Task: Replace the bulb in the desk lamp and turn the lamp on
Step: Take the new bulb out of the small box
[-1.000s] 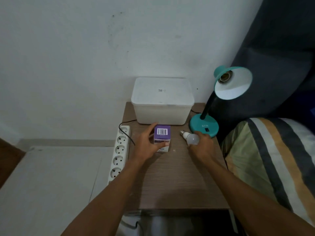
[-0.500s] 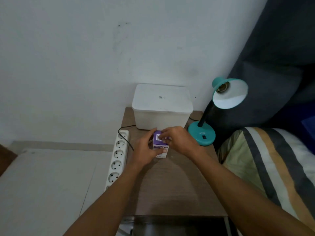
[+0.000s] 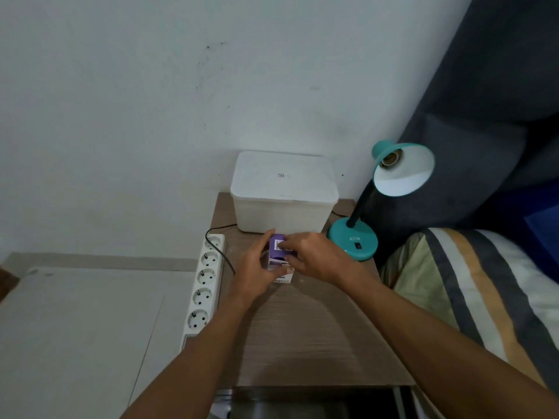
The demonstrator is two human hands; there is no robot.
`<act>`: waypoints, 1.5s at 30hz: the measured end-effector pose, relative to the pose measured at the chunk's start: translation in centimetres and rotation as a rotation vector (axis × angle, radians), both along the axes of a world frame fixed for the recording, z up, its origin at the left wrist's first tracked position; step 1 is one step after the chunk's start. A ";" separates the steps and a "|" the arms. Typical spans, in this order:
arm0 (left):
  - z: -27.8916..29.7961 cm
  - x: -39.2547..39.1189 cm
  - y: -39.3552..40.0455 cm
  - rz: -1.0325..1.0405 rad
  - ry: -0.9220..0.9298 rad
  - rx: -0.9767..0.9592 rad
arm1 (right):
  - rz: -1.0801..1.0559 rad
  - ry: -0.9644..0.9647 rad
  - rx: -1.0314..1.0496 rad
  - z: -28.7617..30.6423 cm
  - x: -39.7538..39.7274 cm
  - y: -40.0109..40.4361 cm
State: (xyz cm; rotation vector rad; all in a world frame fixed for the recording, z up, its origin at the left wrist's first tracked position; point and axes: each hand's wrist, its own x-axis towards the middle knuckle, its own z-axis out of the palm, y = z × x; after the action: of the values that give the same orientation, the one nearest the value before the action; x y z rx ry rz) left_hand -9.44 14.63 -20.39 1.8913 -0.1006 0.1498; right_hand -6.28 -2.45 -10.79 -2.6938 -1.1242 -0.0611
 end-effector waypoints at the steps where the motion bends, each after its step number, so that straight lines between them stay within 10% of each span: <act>1: -0.1 0.0 0.0 0.006 -0.006 -0.002 | 0.007 0.000 0.011 -0.1 0.0 -0.1; 15: -0.3 -0.3 0.2 0.002 0.001 0.030 | -0.744 0.136 0.743 0.4 2.1 2.1; 31: -0.6 0.0 0.4 0.032 0.048 0.097 | -0.341 0.055 0.090 -1.1 0.0 1.6; 45: -0.4 0.0 0.3 0.025 0.068 0.059 | -0.433 0.116 0.520 -1.7 -0.3 1.3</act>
State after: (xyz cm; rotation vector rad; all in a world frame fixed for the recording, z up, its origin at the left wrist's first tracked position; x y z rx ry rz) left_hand -9.48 14.94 -20.74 1.9548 -0.0361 0.1005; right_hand -6.59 -1.14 -12.47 -2.3708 -0.3984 -0.2287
